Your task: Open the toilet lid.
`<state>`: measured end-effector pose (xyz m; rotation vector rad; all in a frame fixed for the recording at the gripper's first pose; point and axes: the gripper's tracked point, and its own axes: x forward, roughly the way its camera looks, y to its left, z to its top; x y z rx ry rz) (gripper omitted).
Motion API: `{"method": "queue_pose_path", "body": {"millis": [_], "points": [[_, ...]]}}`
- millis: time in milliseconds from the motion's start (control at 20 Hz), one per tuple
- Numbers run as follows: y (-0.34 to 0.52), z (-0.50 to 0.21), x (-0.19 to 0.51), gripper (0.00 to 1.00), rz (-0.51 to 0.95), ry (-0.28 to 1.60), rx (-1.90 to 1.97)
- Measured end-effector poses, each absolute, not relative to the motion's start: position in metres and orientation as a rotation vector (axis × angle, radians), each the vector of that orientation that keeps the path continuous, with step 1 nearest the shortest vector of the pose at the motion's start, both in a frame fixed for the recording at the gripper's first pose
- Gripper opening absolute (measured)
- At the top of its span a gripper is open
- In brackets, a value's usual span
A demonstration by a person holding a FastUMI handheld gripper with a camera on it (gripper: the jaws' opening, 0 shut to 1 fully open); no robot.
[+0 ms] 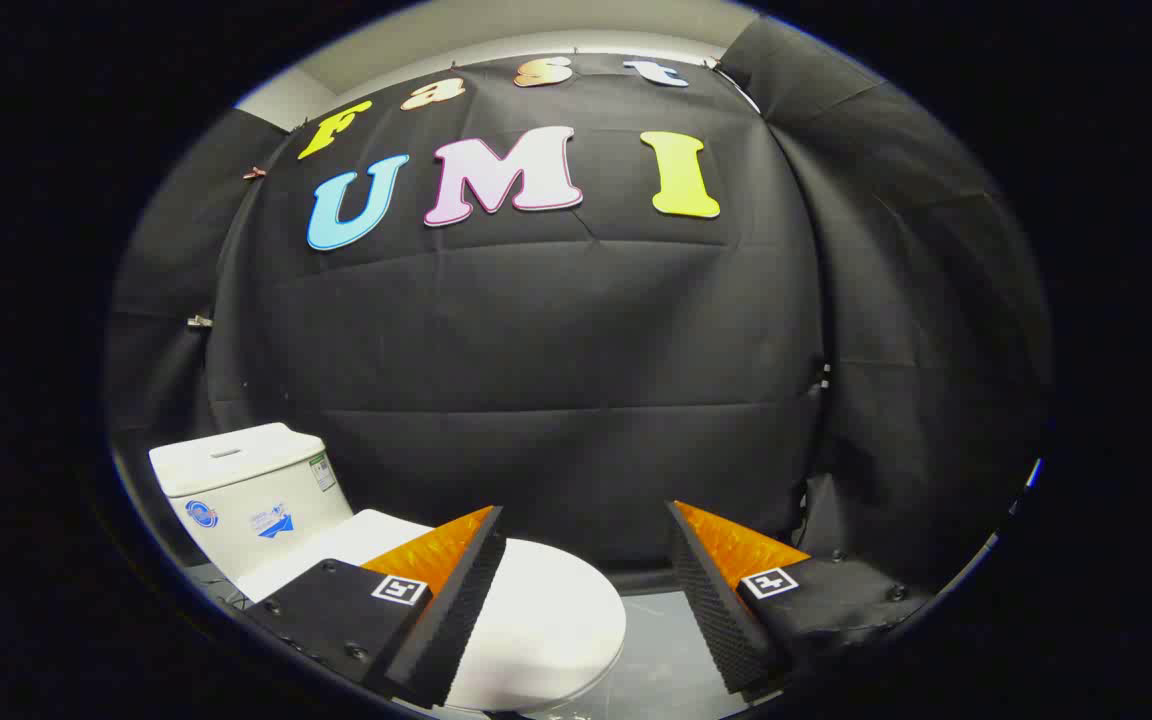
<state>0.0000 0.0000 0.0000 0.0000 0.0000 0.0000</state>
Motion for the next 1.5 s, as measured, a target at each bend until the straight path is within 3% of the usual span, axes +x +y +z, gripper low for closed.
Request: {"method": "queue_pose_path", "body": {"millis": [1500], "points": [[0.0004,-0.008,0.0028,0.98,0.007,0.028,0.008]]}}
